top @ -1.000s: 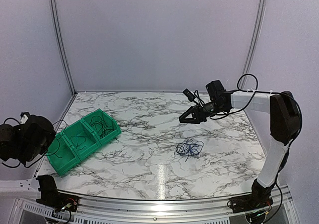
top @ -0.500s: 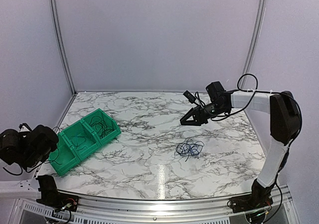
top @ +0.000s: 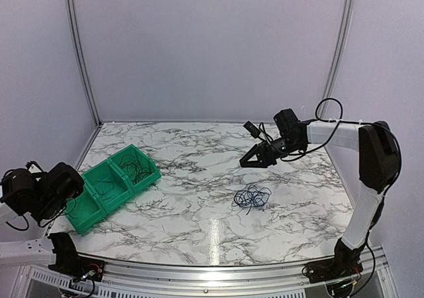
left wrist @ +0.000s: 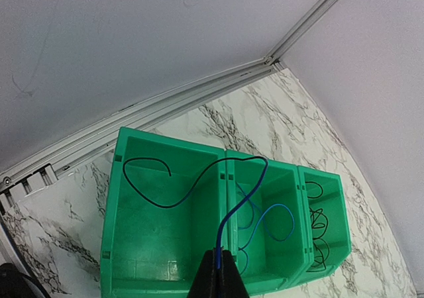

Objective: Untangle the cables

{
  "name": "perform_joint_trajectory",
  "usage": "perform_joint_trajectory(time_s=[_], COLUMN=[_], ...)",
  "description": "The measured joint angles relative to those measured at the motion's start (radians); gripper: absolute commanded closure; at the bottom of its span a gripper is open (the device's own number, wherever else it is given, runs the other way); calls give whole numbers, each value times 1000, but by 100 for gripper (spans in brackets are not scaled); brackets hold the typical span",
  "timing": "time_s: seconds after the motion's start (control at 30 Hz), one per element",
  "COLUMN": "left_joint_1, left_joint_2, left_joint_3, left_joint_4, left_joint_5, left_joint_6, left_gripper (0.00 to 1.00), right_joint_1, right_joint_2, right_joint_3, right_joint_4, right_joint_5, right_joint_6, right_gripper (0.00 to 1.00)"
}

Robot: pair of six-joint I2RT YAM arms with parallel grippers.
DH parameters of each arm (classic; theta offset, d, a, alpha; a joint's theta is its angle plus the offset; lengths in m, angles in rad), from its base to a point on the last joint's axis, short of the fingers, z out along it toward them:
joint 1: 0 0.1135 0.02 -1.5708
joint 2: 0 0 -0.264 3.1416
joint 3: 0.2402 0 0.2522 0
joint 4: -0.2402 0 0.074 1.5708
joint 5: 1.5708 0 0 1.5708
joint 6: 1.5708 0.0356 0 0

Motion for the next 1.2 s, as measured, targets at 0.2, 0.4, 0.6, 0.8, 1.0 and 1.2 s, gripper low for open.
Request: perform_joint_trajectory(time_s=[0.2,0.4,0.6,0.8,1.0,1.2], left_joint_1=[122,402,584,657,703,737], left_joint_2=[-50,23,146,190,320,338], left_joint_3=[-76,-153,-186,-203,-261,-288], left_joint_4=[103,327,488,635,808,944], left_joint_5=[79,291,436,466,468,443], left_joint_6=[109,354,516,636,731,806], left_gripper=[100,100,100,100,100,100], right_joint_1=[0,0,-5,-16,-17,-17], right_joint_2=[0,0,0,0,0,0], right_joint_3=[0,0,0,0,2,2], right_joint_4=[-2,-4,-5,-5,-18,-24], right_joint_5=[0,0,1,7,8,20], right_joint_6=[0,0,0,-4,-16,-19], right_gripper=[58,58,58,58,58,58])
